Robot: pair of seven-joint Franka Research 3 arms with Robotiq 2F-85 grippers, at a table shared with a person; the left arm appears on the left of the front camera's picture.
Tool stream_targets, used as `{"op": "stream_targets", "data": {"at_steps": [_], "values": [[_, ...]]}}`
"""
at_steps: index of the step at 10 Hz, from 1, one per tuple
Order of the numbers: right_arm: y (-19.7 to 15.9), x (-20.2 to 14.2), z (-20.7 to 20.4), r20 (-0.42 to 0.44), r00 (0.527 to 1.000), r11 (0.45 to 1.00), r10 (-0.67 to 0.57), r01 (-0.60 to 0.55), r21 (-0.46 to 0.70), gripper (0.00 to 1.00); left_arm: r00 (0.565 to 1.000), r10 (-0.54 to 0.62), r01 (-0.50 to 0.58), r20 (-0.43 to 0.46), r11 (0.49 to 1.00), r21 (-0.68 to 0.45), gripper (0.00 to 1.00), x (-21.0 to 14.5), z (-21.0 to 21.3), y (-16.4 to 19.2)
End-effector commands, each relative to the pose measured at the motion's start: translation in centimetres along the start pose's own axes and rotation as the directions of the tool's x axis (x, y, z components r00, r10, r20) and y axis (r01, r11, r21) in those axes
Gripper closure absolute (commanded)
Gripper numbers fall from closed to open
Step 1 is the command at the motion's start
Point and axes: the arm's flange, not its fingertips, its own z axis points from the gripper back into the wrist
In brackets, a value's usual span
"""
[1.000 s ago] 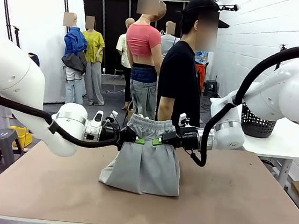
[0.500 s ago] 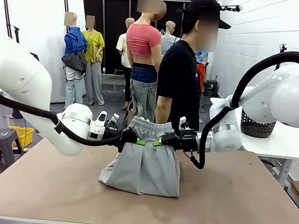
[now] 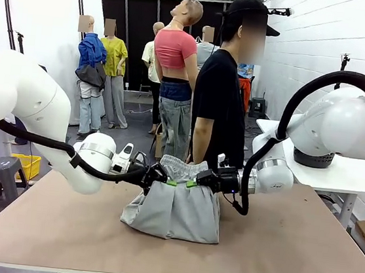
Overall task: Fold the training pants.
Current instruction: Fold the Training pants in half.
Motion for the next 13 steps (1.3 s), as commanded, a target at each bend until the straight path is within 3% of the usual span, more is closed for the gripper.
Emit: {"op": "stream_targets", "data": {"at_steps": [1,12,13], "values": [[-1.4,1.0,2.9,0.041,0.998,0.996,-0.055,0.058,-0.071,1.00,0.998,0.060,-0.060,0.008,0.997,0.057,1.00,0.9,2.8,2.5],[-5.8,4.1,4.4,0.131,0.987,0.984,-0.094,0.112,-0.136,1.00,0.988,0.093,-0.111,0.125,0.984,0.139,1.00,5.7,2.3,6.2],[-5.9,4.2,4.6,0.141,0.985,0.982,-0.096,0.117,-0.146,1.00,0.986,0.096,-0.115,0.136,0.984,0.138,0.96,5.8,2.5,6.4]]}}
